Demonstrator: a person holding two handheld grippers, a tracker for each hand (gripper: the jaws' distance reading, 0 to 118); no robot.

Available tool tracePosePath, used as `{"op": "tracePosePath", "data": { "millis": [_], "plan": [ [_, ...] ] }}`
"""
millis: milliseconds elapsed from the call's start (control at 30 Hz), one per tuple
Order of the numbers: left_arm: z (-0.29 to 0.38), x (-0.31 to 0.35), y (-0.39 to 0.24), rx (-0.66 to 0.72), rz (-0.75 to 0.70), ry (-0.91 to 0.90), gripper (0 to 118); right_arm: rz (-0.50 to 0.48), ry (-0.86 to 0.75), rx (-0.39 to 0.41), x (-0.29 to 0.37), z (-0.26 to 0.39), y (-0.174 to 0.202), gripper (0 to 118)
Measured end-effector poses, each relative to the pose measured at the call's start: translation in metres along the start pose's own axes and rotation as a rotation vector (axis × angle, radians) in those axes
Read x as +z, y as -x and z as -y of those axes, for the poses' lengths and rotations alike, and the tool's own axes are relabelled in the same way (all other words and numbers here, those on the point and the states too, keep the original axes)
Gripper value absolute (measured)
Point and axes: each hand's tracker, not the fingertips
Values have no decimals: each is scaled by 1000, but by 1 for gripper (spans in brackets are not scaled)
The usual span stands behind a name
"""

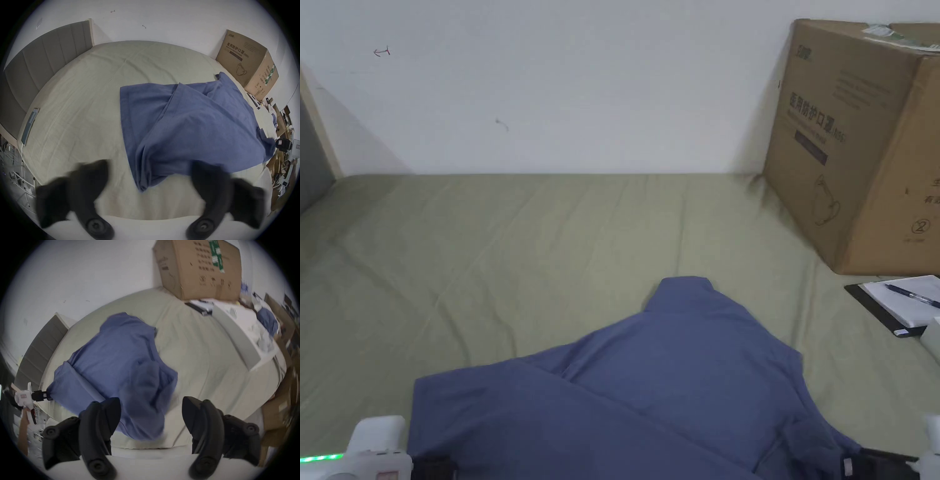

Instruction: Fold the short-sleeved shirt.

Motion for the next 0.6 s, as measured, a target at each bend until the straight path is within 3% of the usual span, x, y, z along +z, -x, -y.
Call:
{"op": "tracePosePath", "data": {
  "millis": [133,267,300,333,367,433,600],
  "plan": [
    [-9,26,-2,11,25,-74,114,-38,-73,64,15,-26,24,84],
    [-23,51,-7,15,83,-113,98,-161,-118,193,22,-49,68,70],
    [-26,53,-9,6,83,-126,74,-184,-119,211,20,-53,79,53],
    [-29,53,-11,-7,58,-134,25,-196,-123,230,17,-56,95,22],
    [-31,50,-15,-31,6,-140,0,-187,-125,234,12,-57,109,6],
    [-32,44,-16,-41,-1,-145,0,-245,-108,279,1,-60,130,0],
    [-49,19,-3,13,36,-107,0,-330,-55,266,-34,-62,172,0]
  ]
}}
